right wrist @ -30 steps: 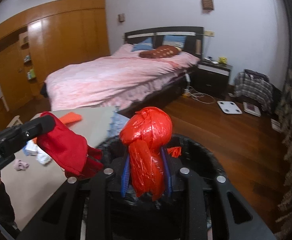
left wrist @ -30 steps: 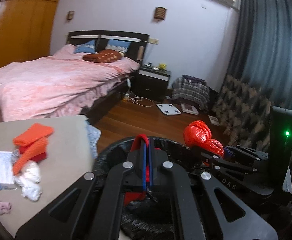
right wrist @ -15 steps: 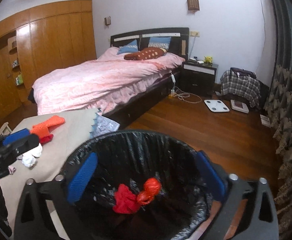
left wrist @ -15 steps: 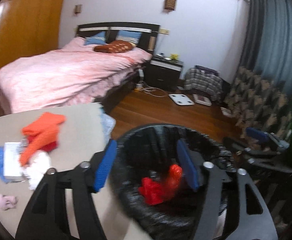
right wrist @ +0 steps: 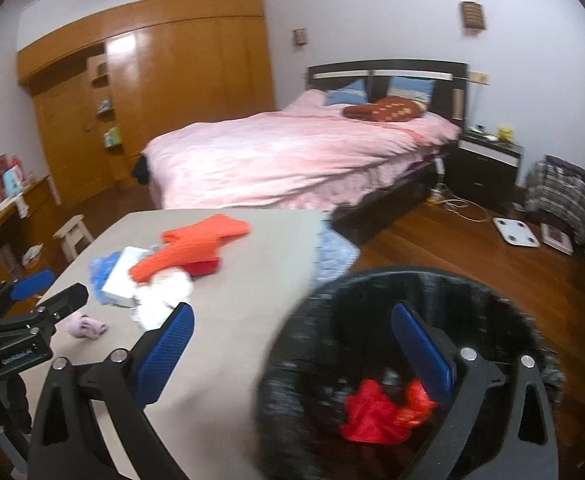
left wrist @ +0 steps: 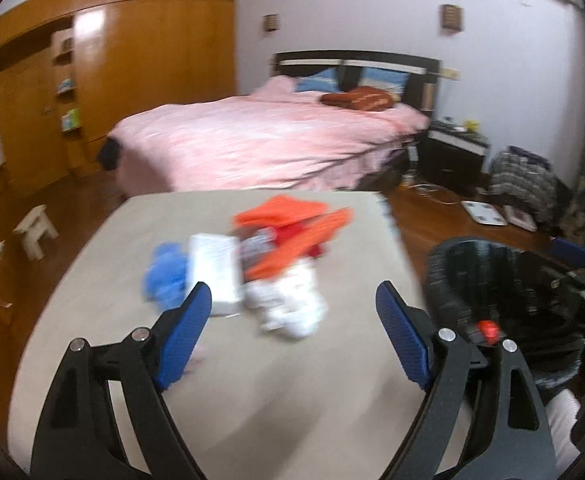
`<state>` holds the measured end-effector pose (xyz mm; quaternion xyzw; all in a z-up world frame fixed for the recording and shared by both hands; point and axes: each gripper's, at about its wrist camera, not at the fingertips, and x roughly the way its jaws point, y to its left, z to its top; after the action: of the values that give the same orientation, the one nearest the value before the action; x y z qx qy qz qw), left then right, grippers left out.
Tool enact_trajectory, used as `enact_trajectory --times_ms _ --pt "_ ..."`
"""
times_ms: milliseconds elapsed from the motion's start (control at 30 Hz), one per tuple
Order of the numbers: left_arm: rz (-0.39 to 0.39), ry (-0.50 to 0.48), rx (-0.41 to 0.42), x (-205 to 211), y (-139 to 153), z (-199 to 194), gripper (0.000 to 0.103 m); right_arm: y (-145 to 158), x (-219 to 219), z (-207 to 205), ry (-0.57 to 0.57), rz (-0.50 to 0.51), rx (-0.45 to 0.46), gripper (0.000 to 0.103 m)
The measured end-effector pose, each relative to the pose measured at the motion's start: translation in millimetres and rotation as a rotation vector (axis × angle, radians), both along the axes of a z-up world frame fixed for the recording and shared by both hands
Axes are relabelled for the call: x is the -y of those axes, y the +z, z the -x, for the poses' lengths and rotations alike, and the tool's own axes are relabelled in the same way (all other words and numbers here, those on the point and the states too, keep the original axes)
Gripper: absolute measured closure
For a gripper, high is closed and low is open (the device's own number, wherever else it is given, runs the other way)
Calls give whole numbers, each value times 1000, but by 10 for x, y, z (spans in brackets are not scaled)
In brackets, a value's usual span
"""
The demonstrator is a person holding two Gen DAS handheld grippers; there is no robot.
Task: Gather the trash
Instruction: 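Reach the left gripper to the pink sock and grasp it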
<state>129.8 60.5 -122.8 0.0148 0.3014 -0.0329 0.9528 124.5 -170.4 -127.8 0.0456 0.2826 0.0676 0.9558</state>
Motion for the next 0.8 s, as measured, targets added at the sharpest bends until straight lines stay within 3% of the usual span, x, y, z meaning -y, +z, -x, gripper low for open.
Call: enact_trajectory --times_ms 200,400,800 --pt "-46 125 -34 -537 -177 -60 20 -124 -442 -126 69 -1 -7 6" --pt "-40 195 -98 -896 -489 -172 20 -311 -793 -246 113 26 -24 6" --pt "17 209 -205 -1112 -927 -447 20 -598 -1123 -442 149 62 -74 6"
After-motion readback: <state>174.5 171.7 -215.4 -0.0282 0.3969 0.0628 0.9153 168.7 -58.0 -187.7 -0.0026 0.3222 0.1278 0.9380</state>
